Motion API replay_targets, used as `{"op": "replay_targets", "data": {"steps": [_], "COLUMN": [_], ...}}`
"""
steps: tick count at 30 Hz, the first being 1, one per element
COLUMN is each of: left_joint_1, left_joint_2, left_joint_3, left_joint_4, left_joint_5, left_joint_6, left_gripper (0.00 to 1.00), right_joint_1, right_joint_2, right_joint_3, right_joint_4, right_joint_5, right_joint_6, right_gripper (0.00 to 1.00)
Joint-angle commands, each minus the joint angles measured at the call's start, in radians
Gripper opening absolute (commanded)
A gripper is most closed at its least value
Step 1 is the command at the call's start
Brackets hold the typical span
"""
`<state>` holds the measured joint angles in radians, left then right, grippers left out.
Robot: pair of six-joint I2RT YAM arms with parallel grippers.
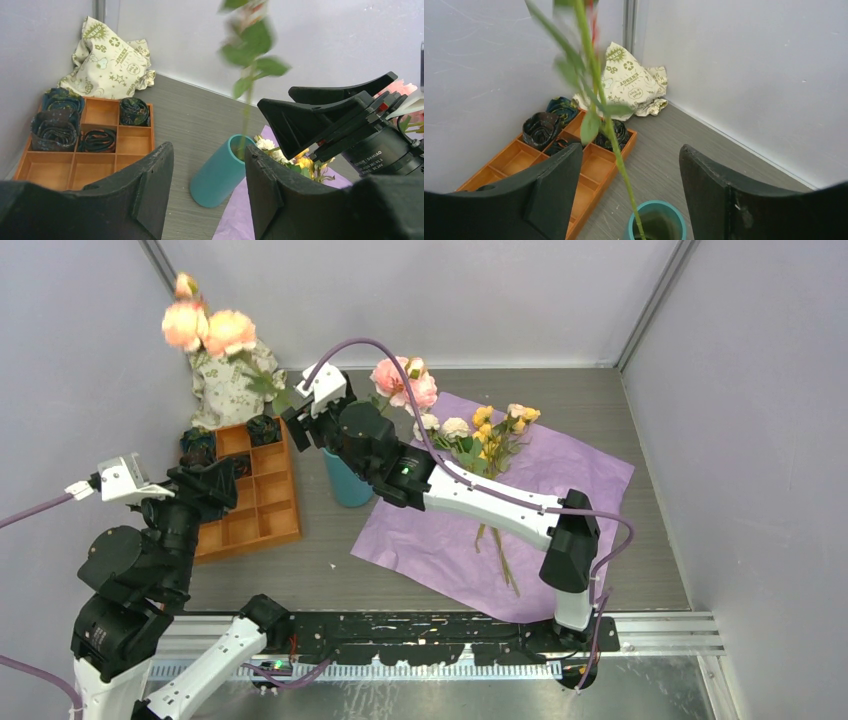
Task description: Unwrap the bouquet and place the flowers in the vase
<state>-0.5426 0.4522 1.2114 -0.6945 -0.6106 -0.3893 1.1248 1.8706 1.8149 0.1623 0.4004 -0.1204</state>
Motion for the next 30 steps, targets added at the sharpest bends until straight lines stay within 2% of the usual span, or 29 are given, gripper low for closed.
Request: {"op": "replay_targets", "data": {"steps": [1,8,16,20,23,26,30], "left_joint_1": [0.003,0.004,0.003,0.003,0.003,0.003,0.004], "left_joint_2": [0.018,0.014,0.03,0.047,0.064,0.084,0.107], "left_joint_3": [0.024,0.037,0.057,0.056,0.063,0.077,0.083], "left_joint_4": [0.015,0.007,-0.002,-0.002,-0.005,-0.015,-0.012], "left_joint_5": [0.017,0.023,0.037,0.052,0.079,0.113,0.168], "left_joint_6": [-0.017,-0.023,-0.023,-0.03,-0.033,-0.034,-0.041], "left_gripper": [0.55,0.55,0.56,0.56,0.56,0.56,0.56], "right_joint_1": [0.002,0.001,0.014,0.05,0.069,0.087,0.093], "right_joint_2": [-0.043,-0.043,-0.154,-0.256,-0.341,-0.465,-0.612], "right_joint_3": [0.018,0.034,-0.057,-0.109,-0.123,-0.201,-0.253], "right_joint_4": [0.01,-0.023,-0.02,-0.047,-0.11,-0.089,-0.128], "right_joint_5": [0.018,0.014,-0.02,-0.05,-0.084,-0.104,-0.085], "right_joint_6": [0.03,0.053,0.097,0.109,0.157,0.191,0.239], "right_gripper": [0.76,0.76,0.79,0.9,0.92,0.99,0.99]}}
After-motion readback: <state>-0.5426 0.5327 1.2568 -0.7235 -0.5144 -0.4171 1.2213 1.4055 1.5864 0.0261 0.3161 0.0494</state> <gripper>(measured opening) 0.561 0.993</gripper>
